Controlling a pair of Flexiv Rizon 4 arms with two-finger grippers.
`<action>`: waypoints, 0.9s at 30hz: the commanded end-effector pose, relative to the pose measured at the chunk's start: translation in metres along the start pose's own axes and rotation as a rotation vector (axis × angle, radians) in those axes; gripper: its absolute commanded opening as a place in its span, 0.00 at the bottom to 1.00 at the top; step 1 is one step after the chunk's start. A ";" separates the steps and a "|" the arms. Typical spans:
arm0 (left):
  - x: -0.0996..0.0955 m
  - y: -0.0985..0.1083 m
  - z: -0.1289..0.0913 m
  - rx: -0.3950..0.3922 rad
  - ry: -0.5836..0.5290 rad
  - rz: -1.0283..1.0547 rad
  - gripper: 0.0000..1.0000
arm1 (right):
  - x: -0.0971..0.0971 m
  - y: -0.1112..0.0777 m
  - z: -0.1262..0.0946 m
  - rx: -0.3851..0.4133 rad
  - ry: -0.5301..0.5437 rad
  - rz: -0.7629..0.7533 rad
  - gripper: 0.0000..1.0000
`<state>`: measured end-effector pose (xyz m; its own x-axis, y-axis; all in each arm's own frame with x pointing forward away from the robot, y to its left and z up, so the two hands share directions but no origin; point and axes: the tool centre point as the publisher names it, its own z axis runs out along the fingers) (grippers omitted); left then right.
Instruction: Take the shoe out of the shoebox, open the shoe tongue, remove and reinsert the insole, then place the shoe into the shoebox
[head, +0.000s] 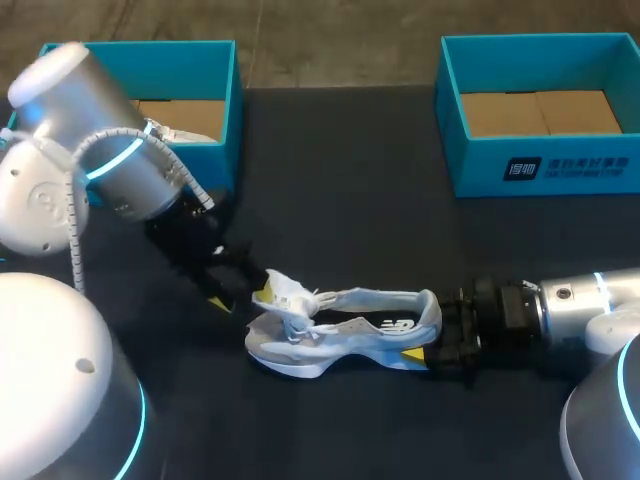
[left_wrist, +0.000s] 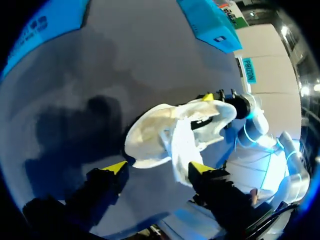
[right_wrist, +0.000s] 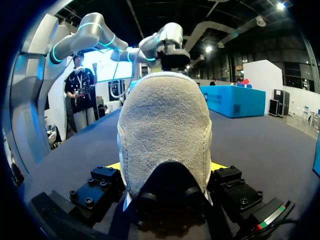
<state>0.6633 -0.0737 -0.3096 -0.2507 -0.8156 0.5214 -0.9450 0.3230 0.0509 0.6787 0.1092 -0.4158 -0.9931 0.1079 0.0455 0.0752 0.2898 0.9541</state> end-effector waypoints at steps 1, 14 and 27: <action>0.022 0.011 -0.028 0.053 -0.079 0.066 0.91 | 0.000 -0.001 0.001 0.002 -0.002 0.001 0.00; 0.076 -0.006 -0.059 -0.100 -0.244 0.546 0.26 | 0.000 -0.001 0.001 0.002 -0.002 0.001 0.00; 0.105 -0.008 -0.052 -0.389 -0.208 1.077 0.00 | 0.000 -0.001 0.001 0.002 -0.002 0.001 0.00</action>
<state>0.6473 -0.1271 -0.2077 -0.8755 -0.4022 0.2677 -0.4531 0.8760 -0.1655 0.6788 0.1092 -0.4159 -0.9931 0.1079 0.0455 0.0752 0.2898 0.9541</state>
